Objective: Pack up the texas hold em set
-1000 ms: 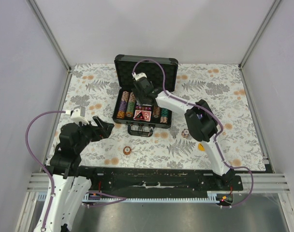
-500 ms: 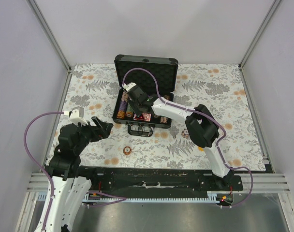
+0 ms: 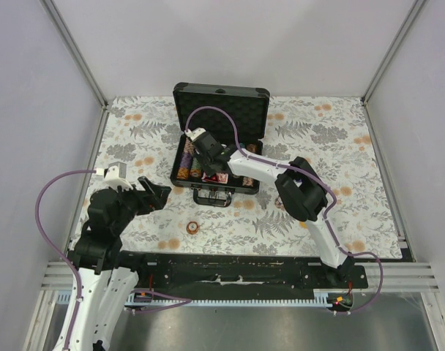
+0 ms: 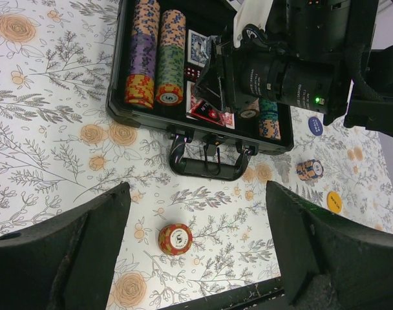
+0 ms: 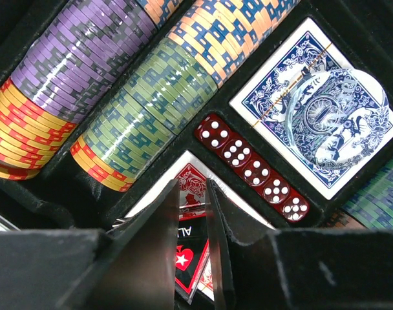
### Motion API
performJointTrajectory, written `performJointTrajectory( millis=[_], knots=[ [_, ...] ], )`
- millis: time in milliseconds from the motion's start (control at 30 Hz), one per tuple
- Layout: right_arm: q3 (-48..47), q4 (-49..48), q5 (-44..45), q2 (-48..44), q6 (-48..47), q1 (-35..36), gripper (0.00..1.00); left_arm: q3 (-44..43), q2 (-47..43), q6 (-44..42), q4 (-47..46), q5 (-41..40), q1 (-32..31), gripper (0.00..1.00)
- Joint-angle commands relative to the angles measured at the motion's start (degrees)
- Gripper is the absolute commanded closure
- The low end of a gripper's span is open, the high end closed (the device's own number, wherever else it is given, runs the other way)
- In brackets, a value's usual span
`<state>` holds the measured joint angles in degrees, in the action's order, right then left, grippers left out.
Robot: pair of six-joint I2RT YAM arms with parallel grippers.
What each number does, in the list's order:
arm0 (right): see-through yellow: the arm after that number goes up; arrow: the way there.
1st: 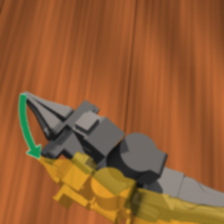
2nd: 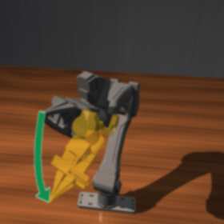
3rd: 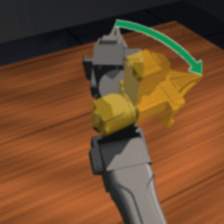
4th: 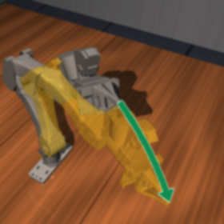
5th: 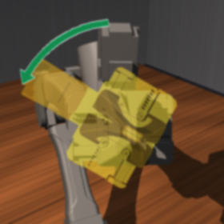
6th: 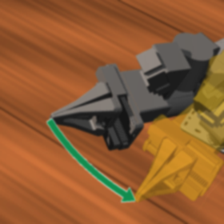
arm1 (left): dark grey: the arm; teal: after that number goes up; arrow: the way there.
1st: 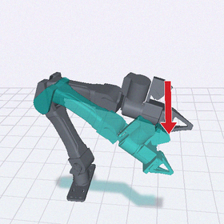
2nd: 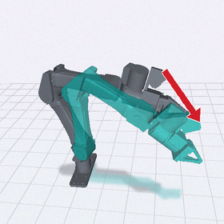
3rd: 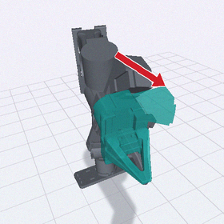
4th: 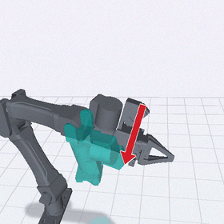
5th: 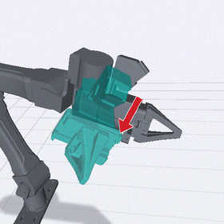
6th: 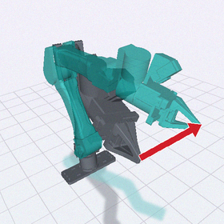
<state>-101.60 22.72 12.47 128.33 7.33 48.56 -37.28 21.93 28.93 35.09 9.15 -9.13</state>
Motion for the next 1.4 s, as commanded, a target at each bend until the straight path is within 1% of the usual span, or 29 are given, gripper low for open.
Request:
performJointTrajectory(
  millis=[0, 200, 467, 567, 733, 867, 1000, 1100, 1233, 1367],
  knots=[
    [1.1, -0.8, 0.7, -0.3, -1.4, 0.4, 0.69, -0.2, -0.6, 1.2, -0.9, -0.3, -0.1, 0.09],
    [4.3, 0.0, 1.4, -3.4, -3.2, 0.5, 0.68, -0.1, -0.8, 1.3, -0.9, -0.4, 0.0, 0.09],
    [0.6, 2.7, 1.8, -4.1, -3.1, 0.4, 0.68, -0.1, -0.9, 1.3, -0.9, -0.3, 0.0, 0.09],
    [-2.1, 3.8, 2.2, -5.1, -2.3, 0.4, 0.64, -0.2, -0.8, 1.3, -0.8, -0.3, -0.1, 0.09],
    [-6.1, 7.7, 4.8, -7.9, -0.2, 0.4, 0.54, 0.0, -0.8, 1.3, -0.9, -0.3, 0.0, 0.09],
    [-5.5, 14.9, 8.7, -12.8, 3.2, 0.2, 0.47, 0.0, -0.7, 1.4, -0.9, -0.4, 0.0, 0.09],
    [-0.1, 22.7, 8.7, -20.3, 8.9, -1.2, 0.41, 0.0, 0.1, 1.4, -0.8, 0.0, -0.1, 0.09],
    [6.7, 27.5, 7.7, -26.4, 12.7, -2.9, 0.36, -0.1, 1.4, 1.4, -0.7, 0.6, 0.0, 0.09],
    [15.8, 31.0, 8.7, -34.8, 16.1, -5.6, 0.23, -0.2, 2.8, 1.4, -0.6, 1.2, -0.1, 0.09],
    [23.8, 31.9, 8.7, -41.8, 18.0, -9.1, 0.11, -0.3, 3.7, 1.4, -0.6, 1.5, -0.1, 0.09]
  ],
)
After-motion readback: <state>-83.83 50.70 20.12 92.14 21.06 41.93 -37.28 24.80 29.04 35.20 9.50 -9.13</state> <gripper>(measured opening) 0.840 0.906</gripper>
